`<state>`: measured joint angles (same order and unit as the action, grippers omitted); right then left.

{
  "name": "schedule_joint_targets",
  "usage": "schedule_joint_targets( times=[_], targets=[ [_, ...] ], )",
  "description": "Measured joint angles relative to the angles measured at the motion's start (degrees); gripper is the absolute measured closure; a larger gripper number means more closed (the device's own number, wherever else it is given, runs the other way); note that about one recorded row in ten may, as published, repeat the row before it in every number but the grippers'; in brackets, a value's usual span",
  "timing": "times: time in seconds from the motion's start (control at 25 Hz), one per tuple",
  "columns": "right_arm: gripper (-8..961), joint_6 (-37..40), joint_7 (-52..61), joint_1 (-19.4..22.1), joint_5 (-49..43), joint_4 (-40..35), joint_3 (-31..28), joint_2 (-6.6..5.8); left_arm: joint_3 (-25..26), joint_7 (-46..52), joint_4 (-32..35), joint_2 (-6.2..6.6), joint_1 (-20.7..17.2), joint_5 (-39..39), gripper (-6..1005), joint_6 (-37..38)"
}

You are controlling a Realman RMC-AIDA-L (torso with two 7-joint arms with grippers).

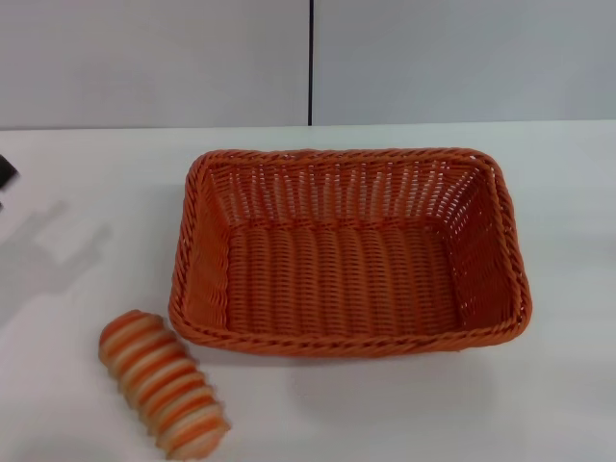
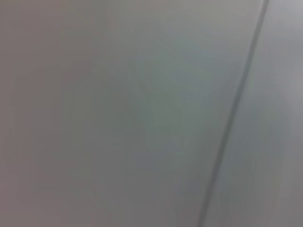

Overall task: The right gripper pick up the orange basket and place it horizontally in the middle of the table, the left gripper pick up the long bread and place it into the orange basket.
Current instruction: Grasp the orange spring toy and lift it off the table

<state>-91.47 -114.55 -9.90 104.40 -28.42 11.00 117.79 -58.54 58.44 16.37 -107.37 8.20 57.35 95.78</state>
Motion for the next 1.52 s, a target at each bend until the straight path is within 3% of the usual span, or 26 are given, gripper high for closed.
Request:
schedule_joint_targets(
  times=[0.16,0.28,0.44,0.6,0.8,1.0,1.52],
  targets=[
    [562,-0.06,0.02,1.01,0.02,-0.06,-3.49,-0.17,0.02,2.72,3.07,1.41,-0.24,7.81,308,-0.86],
    [562,0.47,0.07,1.18,0.07,0.53,-7.72,-1.12,0.46,7.68,6.13,2.91,0.15,18.14,310,-2.57],
    [562,0.77,0.39,0.73,0.09,1.72,-10.53,-2.25,2.44,9.72,7.3,2.96,0.57,24.42,313,-2.78],
    [562,1.58,0.5,-0.73,0.13,4.33,-13.46,-2.4,8.88,7.84,6.97,0.42,0.41,32.91,317,-4.95],
    [562,2.14,0.5,-1.88,0.16,5.63,-14.16,-2.32,9.02,6.84,6.82,-1.24,0.25,34.85,321,-8.3],
    [562,2.15,0.51,-2.27,0.19,5.89,-13.91,-2.23,9.17,6.33,6.74,-2.26,0.47,36.87,325,-9.19],
    [562,2.27,0.55,-3.11,-0.11,6.09,-13.63,-2.26,8.87,6.25,6.74,-3.25,0.93,38.64,335,-10.02]
  ],
)
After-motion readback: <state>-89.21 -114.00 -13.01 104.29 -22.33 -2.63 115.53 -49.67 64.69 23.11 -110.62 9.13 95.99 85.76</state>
